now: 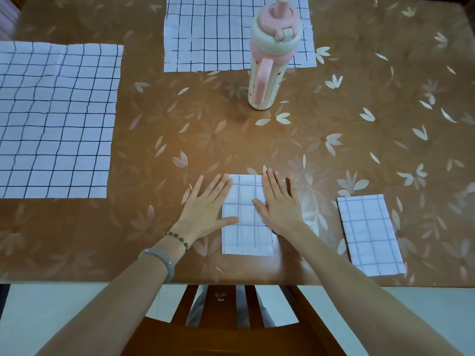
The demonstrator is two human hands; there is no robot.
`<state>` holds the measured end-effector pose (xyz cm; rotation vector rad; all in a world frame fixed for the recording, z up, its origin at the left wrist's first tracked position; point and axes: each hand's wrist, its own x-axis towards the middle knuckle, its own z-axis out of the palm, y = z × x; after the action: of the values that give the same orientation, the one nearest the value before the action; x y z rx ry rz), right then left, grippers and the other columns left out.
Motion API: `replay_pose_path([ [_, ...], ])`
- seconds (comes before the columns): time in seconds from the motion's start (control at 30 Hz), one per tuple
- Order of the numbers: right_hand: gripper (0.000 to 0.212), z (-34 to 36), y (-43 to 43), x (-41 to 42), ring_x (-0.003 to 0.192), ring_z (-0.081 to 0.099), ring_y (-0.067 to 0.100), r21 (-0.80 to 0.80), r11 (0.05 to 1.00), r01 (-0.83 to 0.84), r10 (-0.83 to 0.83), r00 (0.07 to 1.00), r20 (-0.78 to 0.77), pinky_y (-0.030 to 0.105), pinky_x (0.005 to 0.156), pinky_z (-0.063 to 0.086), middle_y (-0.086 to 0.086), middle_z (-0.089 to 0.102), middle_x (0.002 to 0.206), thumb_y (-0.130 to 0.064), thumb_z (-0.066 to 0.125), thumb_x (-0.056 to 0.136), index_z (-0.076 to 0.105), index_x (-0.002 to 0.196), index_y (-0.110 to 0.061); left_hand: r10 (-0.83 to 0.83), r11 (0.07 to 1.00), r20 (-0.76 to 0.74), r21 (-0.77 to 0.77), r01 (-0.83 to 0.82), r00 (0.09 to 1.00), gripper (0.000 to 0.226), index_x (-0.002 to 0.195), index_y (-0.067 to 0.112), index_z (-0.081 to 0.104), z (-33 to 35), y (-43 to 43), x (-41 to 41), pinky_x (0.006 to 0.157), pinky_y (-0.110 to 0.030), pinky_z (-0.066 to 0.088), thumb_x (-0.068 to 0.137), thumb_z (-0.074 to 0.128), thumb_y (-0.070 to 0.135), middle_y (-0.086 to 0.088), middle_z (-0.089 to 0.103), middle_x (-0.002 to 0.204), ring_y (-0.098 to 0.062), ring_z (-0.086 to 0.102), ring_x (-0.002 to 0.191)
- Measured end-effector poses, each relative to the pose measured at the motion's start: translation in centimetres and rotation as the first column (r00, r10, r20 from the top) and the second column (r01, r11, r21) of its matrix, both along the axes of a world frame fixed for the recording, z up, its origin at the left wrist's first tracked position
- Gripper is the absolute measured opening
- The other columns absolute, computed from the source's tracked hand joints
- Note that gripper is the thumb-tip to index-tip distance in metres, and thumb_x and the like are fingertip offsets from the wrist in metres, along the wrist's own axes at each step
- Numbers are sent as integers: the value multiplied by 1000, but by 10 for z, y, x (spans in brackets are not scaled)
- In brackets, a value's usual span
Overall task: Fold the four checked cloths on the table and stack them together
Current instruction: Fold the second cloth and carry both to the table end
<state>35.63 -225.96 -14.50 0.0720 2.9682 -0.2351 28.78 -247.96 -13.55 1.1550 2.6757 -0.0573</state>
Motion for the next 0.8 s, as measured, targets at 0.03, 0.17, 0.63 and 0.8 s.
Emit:
replay_pose_path([
  [0.03,71,1,0,0,142,27,25,8,1000,-2,2,1000,10,50,115,11,11,31,153,-53,19,97,32,145,-2,-22,1000,-4,-5,22,1000,101,153,11,13,1,-4,-5,117,-51,5,82,15,82,-5,13,160,-20,8,148],
  [0.17,70,0,-2,-1,142,26,26,36,999,-2,2,1000,1,50,116,7,13,31,152,-49,26,95,32,145,-1,-148,988,-8,-56,147,989,113,152,5,14,10,-10,-13,118,-50,5,75,14,88,-10,12,159,-24,6,148],
  [0.63,70,-5,-53,47,144,20,25,-10,987,-158,157,987,-26,50,113,19,14,26,154,-51,31,96,28,146,-3,-267,962,73,-39,270,961,115,151,6,16,10,-12,14,116,-52,2,72,24,90,-10,14,158,-23,12,147],
  [0.8,70,-1,-19,66,143,22,27,13,989,-150,150,989,-15,53,113,18,13,24,154,-55,27,96,26,148,-7,-246,965,105,-65,254,964,122,153,10,1,7,-13,13,116,-51,-10,67,24,94,-6,-2,160,-22,-5,148],
])
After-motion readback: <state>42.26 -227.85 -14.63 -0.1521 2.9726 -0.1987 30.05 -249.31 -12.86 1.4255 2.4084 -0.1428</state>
